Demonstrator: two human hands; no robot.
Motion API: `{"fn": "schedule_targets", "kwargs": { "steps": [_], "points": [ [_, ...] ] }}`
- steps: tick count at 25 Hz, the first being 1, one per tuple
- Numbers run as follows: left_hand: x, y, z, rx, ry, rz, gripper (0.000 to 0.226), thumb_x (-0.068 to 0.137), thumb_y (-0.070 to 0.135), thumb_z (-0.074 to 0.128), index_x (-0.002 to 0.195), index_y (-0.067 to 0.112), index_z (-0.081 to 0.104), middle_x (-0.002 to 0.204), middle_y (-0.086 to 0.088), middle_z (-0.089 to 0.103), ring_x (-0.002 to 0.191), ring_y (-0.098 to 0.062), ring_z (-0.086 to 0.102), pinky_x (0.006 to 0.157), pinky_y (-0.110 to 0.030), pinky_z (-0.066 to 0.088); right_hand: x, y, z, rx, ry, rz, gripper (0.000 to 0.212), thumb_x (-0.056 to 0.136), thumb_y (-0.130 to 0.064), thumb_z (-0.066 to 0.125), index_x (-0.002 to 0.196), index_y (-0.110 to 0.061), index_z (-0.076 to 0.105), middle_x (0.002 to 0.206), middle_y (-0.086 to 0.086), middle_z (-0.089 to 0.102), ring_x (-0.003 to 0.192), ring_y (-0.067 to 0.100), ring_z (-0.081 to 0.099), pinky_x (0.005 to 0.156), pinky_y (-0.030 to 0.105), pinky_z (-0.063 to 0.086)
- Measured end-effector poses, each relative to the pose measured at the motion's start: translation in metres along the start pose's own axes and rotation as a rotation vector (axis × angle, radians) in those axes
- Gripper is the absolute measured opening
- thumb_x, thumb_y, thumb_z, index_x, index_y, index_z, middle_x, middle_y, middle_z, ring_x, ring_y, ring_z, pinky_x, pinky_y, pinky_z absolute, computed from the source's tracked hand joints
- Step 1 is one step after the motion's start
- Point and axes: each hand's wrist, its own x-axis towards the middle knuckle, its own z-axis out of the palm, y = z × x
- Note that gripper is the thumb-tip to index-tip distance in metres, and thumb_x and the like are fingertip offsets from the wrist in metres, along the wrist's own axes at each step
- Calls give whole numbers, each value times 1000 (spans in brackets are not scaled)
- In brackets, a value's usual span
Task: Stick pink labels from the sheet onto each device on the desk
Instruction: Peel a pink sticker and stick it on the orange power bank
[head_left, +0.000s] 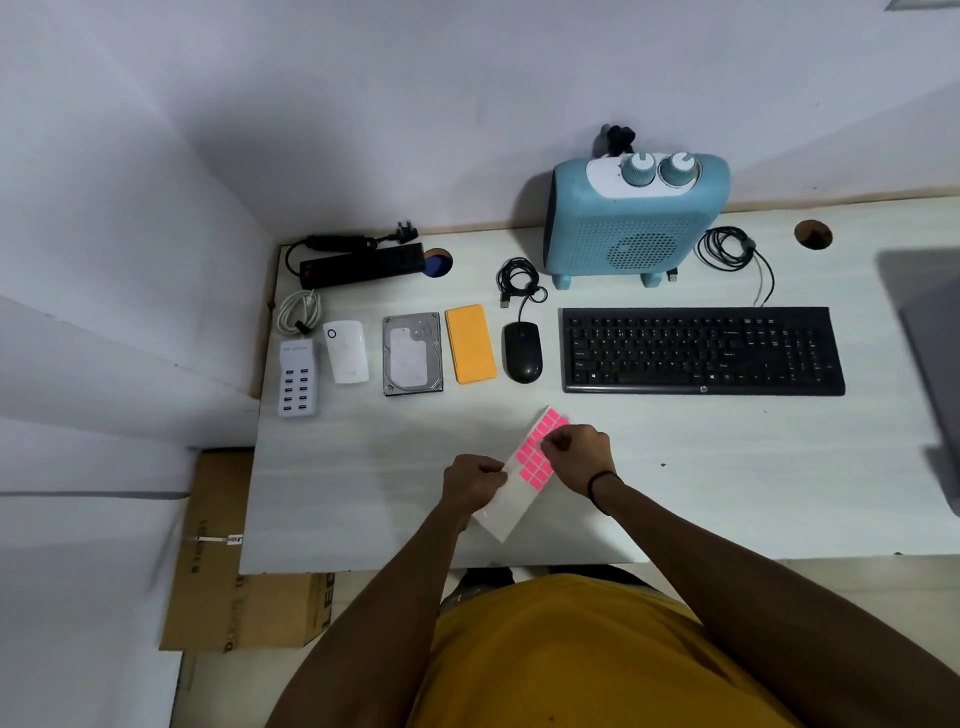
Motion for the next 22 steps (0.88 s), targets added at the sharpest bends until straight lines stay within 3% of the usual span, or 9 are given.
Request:
{"fn": "schedule_targets", "kwargs": {
  "steps": [5,10,15,19,22],
  "points": [
    [8,11,-18,353,65,28,32,84,42,72,103,18,81,107,-4,78,100,-24,71,84,-32,58,14,-15,-2,58,-65,-24,18,88,-19,62,80,-14,77,71,0,76,68,14,71,81,26,56],
    [30,53,-43,343,232,21,34,86,42,72,110,19,77,111,-2,74,102,-23,70,84,-32,55,35,-40,-11,189,-77,8,15,89,-19,65,78,-16,75,67,0,75,59,12,70,68,24,60],
    [60,102,-58,285,355,119,38,88,39,71,118,15,72,120,-6,71,110,-26,67,86,-33,53,71,-60,-24,391,-88,102,10,87,-9,66,88,-6,76,72,10,76,67,21,74,71,33,64],
    [91,133,-64,321,348,104,65,86,47,71,140,17,52,137,-11,55,124,-34,57,93,-44,51,102,-73,-33,386,-31,135,8,77,-14,71,73,-13,78,69,4,76,68,17,74,76,32,63],
    [112,144,-59,422,350,78,76,87,49,70,147,16,37,145,-16,40,123,-42,53,90,-49,51,123,-73,-34,371,-16,137,2,73,-21,77,73,-19,79,71,0,77,76,15,75,80,31,62]
  ]
}}
